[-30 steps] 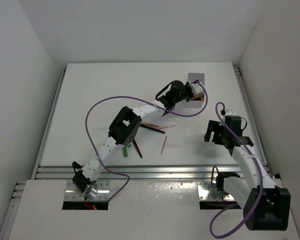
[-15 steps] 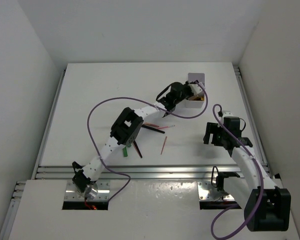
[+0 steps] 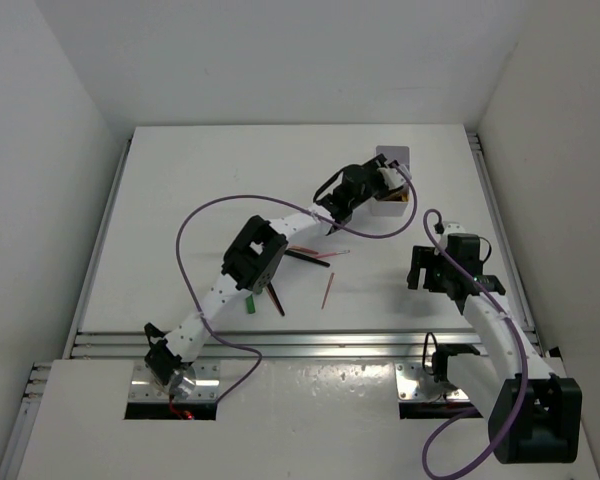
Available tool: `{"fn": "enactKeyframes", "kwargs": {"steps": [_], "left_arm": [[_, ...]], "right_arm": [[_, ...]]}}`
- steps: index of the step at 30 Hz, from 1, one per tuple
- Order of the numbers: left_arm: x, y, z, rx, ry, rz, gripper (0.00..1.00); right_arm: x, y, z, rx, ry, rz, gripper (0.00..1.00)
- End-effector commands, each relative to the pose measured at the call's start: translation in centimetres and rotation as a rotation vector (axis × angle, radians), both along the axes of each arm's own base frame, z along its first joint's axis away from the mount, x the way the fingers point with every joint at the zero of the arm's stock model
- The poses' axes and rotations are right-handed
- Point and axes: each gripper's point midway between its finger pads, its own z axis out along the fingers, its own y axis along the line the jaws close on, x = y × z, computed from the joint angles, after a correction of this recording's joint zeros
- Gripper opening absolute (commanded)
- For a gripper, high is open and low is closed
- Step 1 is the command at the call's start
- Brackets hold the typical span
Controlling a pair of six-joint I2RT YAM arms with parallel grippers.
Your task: Organize the makeup
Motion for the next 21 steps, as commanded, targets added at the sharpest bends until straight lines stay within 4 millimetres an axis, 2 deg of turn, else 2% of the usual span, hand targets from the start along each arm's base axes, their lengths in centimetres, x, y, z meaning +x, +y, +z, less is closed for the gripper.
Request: {"fn": "enactKeyframes", "kwargs": {"steps": [1,4,7,8,11,12,14,15,16,19,20,21], "left_arm": [[-1.1,-0.6,2.3,-0.012,0.021,-0.038,0.61],[-1.9,-0.6,3.6,-0.016,0.016,-0.070,0.62],[-2.8,-0.6,6.4,-0.022,0.007,-0.104,0.67],[-3.1,-0.3,8.3,-0.032,-0.007,-0.133,0.68],[-4.1,-0.1,9.9,-0.039,0.012,-0.191,0.72],[-4.4,0.0,11.1,-0.055,0.005,-0.201,0.72],[-4.7,1.2,14.0,-0.096,0.024,-0.217,0.74],[-4.8,1.7,14.5,-0.105,0.047,-0.221,0.75],[-5.1,2.6,16.8,-0.129,0.050,-0.225,0.75],[-4.3,5.8,19.5,-0.187,0.115,-0.202,0.76],[-3.9,8.0,20.5,-0.203,0.157,-0.170,0.76],[-3.7,9.2,21.0,-0.208,0.177,-0.153,0.76]], "right_arm": [[0.7,0.2,0.6,-0.003,-0.037,0.021,0.81],[0.9,0.2,0.9,-0.006,-0.049,0.031,0.81],[1.0,0.1,1.0,-0.014,-0.054,0.039,0.81],[1.1,0.2,1.2,-0.011,-0.057,0.044,0.81],[1.6,0.5,1.8,-0.003,-0.068,0.063,0.81],[1.8,0.7,2.0,0.001,-0.071,0.088,0.81],[2.4,1.0,2.9,0.008,-0.088,0.101,0.81],[2.3,1.2,2.8,0.014,-0.074,0.119,0.81],[2.8,1.3,3.5,0.013,-0.090,0.129,0.81],[4.0,2.4,4.8,0.047,-0.113,0.188,0.81],[4.3,2.6,5.0,0.045,-0.117,0.206,0.81],[5.0,3.7,6.3,0.045,-0.149,0.254,0.80]]}}
